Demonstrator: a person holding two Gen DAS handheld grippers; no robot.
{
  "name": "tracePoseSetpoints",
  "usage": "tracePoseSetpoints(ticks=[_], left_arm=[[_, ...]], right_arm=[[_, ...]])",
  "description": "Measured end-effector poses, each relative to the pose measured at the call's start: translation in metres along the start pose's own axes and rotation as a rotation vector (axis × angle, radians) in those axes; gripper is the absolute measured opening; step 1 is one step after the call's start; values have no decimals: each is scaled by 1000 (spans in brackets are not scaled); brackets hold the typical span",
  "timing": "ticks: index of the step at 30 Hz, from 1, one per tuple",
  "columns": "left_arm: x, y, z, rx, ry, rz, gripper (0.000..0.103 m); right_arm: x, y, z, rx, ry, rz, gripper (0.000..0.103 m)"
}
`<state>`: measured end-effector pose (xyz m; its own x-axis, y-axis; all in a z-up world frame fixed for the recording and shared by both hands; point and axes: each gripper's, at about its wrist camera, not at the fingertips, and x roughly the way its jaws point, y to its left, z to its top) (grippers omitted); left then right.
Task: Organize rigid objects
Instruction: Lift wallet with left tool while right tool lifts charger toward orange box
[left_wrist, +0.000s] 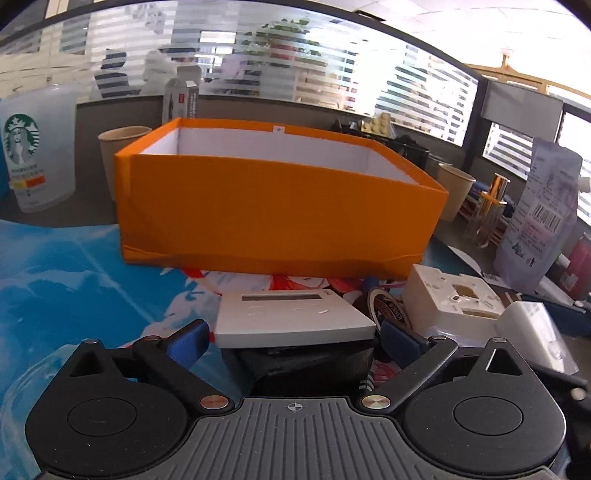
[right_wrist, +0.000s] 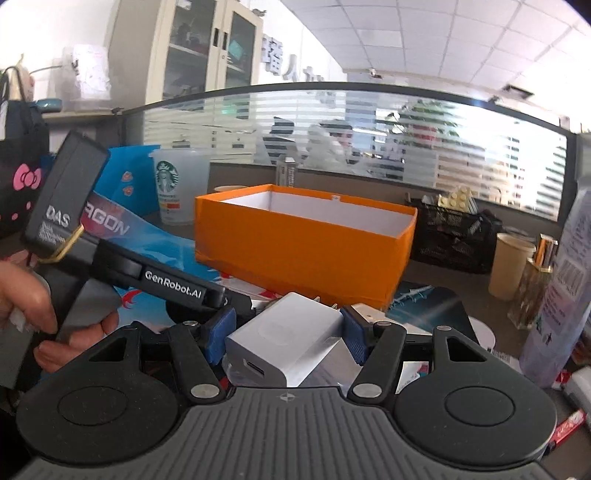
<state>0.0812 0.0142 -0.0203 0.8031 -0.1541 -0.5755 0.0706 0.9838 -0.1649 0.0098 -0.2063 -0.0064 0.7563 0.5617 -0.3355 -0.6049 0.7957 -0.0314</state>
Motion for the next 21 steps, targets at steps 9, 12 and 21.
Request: tracePoseSetpoints(ticks=[9, 12, 21], left_arm=[[-2, 5, 0, -3, -36, -23, 91], [-10, 4, 5, 14, -72, -17, 91], [-13, -1, 11, 83, -77, 3, 91]], right_arm=[[-1, -1, 0, 1, -12, -6, 59], [-1, -2, 1, 2, -12, -5, 59], [3, -3, 3, 1, -13, 2, 59]])
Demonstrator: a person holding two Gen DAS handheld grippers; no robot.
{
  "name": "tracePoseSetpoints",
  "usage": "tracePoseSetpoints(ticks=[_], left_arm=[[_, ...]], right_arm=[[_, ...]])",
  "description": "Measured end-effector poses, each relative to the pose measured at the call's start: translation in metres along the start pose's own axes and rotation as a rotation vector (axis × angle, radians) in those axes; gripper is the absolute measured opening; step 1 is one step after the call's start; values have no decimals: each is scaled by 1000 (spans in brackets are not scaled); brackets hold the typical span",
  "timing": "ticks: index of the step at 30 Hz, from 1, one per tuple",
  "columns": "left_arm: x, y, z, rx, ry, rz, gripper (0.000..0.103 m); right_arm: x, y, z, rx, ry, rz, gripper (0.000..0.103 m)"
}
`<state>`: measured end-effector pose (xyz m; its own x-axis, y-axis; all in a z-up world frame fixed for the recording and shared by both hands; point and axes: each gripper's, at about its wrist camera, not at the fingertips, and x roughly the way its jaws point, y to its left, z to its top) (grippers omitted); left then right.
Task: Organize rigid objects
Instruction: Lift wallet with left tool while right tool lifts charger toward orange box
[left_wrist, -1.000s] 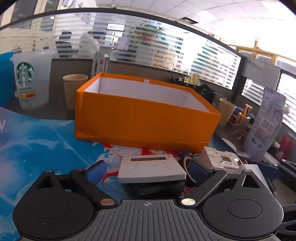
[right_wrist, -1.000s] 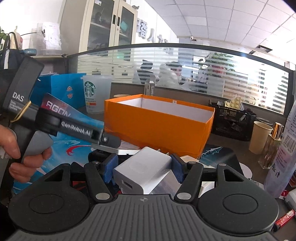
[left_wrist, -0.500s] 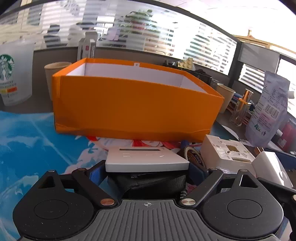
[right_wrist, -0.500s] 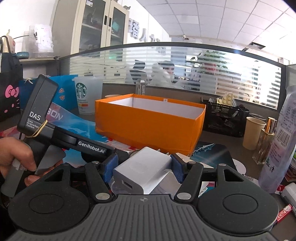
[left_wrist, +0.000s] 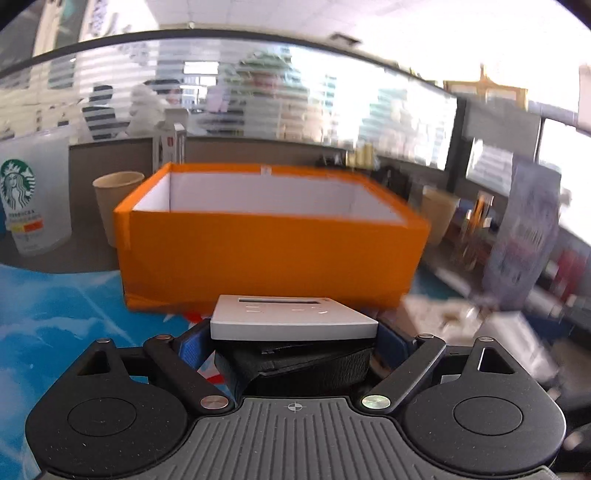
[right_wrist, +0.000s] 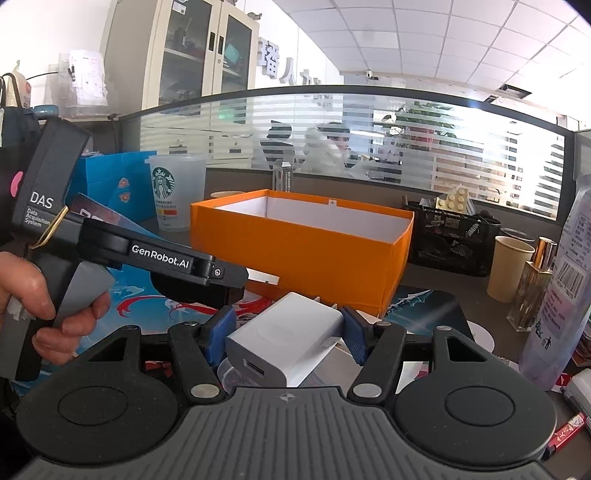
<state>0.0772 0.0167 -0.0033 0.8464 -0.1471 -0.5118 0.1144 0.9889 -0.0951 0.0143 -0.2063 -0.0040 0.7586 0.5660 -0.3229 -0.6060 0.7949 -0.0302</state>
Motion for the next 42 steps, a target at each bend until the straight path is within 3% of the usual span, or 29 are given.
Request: tracePoseSetpoints(ticks=[3, 5, 8, 14, 24, 29, 42], left_arm=[[7, 9, -6, -67, 47, -8, 91], [4, 7, -7, -27, 21, 5, 92], [3, 4, -9, 24, -7, 83, 93], [10, 6, -12, 1, 30, 44, 93], [-6, 5, -10, 4, 1, 34, 89], [-40, -7, 0, 93, -116, 76, 89], [-62, -3, 17, 54, -170, 76, 88]], right_arm=[[0, 2, 1, -3, 0, 4, 59], [0, 2, 1, 0, 0, 6, 59], [1, 3, 1, 1, 5, 8, 59], [2, 3, 1, 6, 0, 8, 59], [3, 3, 0, 6, -1, 7, 59], [1, 1, -1, 9, -9, 10, 59], [-6, 2, 7, -3, -38, 13, 59]])
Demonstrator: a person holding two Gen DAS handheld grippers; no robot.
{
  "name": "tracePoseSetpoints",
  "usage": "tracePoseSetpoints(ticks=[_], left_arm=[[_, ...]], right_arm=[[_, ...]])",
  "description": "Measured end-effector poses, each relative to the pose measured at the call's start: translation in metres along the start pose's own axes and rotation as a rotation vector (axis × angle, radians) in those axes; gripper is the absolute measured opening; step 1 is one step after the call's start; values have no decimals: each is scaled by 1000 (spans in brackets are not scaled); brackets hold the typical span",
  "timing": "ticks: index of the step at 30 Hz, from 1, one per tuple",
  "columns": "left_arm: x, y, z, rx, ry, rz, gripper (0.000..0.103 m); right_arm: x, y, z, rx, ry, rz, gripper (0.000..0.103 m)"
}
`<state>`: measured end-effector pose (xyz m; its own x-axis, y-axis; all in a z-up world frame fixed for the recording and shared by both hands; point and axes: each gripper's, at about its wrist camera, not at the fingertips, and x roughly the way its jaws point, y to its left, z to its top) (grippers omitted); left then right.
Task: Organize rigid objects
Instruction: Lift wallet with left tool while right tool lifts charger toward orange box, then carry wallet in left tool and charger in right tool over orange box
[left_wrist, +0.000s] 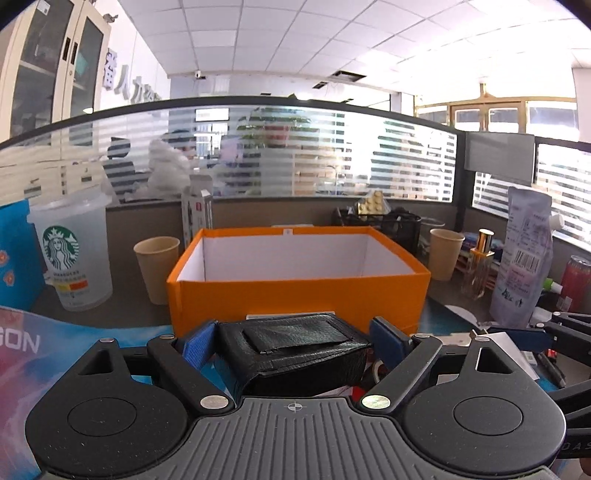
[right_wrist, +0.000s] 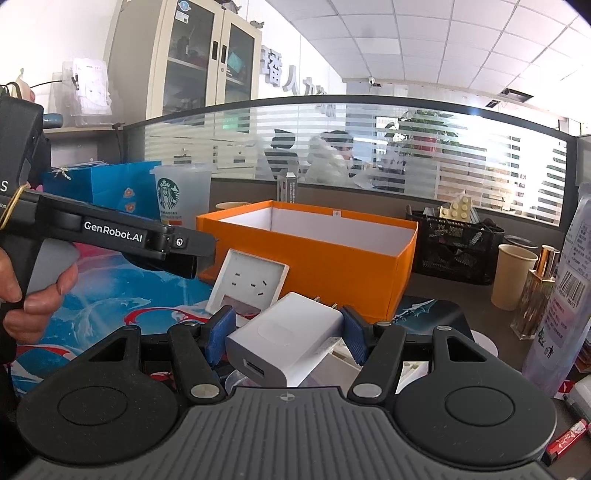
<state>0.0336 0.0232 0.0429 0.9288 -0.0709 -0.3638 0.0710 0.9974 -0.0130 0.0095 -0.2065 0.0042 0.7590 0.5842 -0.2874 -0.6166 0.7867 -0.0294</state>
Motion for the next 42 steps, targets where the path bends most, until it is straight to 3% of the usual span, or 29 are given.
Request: tracePoseSetpoints(ticks=[21, 42], left_arm=[[0, 19, 30, -13, -60, 61, 88], [32, 32, 60, -10, -99, 75, 88]], right_arm=[[11, -8, 31, -3, -59, 5, 59], [54, -22, 90, -34, -130, -31, 59]])
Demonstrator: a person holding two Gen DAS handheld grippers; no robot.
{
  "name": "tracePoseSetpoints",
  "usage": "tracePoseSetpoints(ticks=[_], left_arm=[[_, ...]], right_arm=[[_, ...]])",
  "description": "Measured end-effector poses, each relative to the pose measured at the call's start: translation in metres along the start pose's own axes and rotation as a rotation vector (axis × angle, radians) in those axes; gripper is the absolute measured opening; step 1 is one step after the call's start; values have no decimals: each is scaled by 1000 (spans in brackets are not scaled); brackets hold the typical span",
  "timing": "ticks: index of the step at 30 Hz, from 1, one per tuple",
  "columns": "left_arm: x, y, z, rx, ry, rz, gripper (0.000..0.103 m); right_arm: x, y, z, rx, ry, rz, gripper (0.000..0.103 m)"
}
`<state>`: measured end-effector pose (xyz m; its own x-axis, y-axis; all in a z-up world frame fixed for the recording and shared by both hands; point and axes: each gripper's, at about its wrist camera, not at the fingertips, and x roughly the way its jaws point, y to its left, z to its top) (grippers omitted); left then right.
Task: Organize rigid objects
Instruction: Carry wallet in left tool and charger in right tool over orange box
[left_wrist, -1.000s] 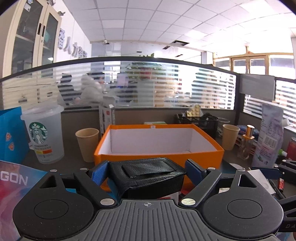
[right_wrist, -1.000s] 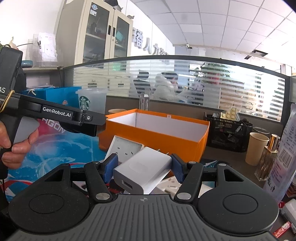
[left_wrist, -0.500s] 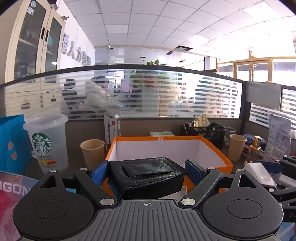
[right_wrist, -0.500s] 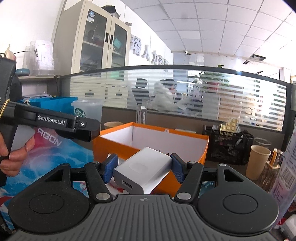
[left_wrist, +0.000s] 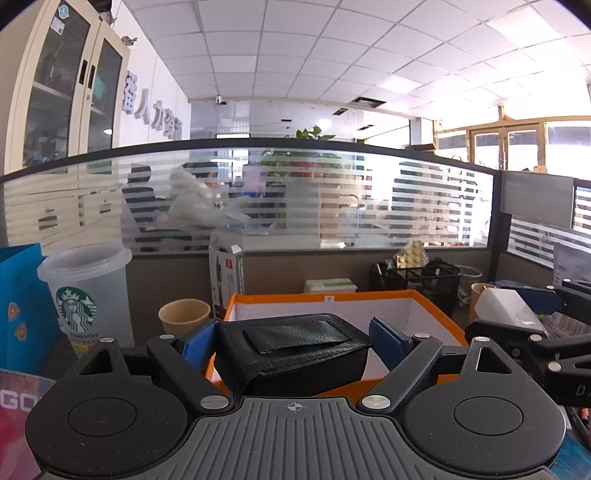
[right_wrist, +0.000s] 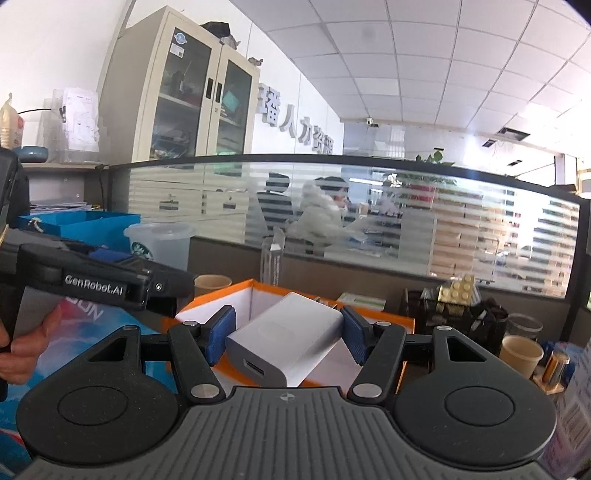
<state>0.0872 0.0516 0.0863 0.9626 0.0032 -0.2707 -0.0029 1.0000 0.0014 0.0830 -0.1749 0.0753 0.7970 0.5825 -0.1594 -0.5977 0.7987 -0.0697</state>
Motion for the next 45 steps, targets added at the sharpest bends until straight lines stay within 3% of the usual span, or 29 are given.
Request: tracePoseSetpoints(ticks=[28, 45], left_arm=[[58, 18, 35, 3, -1, 25, 88], [96, 18, 41, 9, 44, 22, 88]], right_arm=[[77, -24, 34, 40, 55, -53, 59], [117, -40, 38, 49, 107, -94, 59]])
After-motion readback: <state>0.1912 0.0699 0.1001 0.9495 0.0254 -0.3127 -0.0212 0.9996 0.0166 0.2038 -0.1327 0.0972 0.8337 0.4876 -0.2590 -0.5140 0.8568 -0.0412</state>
